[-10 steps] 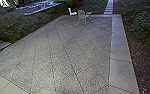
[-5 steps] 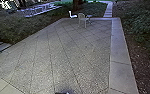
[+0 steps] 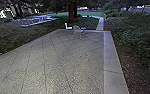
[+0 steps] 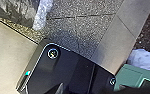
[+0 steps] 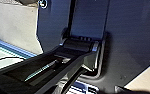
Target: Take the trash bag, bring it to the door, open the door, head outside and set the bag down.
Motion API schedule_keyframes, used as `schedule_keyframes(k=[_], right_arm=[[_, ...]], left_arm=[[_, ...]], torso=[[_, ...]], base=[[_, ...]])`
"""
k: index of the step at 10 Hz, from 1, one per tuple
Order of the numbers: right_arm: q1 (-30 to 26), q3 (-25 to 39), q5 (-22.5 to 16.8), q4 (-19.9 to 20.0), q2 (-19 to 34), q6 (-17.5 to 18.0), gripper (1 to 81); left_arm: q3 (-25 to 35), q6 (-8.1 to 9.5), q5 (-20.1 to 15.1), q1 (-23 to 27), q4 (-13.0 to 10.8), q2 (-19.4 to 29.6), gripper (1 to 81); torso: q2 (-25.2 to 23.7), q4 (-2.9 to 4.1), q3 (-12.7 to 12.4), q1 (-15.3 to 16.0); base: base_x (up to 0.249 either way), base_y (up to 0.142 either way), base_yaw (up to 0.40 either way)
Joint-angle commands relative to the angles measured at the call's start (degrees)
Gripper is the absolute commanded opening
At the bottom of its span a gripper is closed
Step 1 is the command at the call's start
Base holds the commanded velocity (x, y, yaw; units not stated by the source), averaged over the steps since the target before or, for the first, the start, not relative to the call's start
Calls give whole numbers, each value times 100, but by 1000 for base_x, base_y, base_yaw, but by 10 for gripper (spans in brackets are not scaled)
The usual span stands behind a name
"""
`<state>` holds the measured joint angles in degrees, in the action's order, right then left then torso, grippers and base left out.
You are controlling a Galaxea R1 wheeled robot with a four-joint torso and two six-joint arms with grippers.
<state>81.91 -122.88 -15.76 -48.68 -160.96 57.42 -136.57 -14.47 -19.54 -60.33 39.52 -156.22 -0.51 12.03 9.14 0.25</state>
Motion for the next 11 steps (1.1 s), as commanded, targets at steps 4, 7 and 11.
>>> schedule_keyframes(k=[4,7,11], right_arm=[[-205,72,-32,60,-114,-3,811],[-170,-226,327,69,-131,68,811],[-152,-393,381,69,-228,68,811]], left_arm=[[-335,-952,-366,-651,3,-410,811],[-501,-1382,-357,-1099,-15,-656,811],[-845,-1550,-349,-1424,-15,-850,811]], torso=[[-7,-289,-391,-9],[-11,-307,-431,-15],[-11,-479,-520,-15]], base=[[0,0,0],[0,0,0],[0,0,0]])
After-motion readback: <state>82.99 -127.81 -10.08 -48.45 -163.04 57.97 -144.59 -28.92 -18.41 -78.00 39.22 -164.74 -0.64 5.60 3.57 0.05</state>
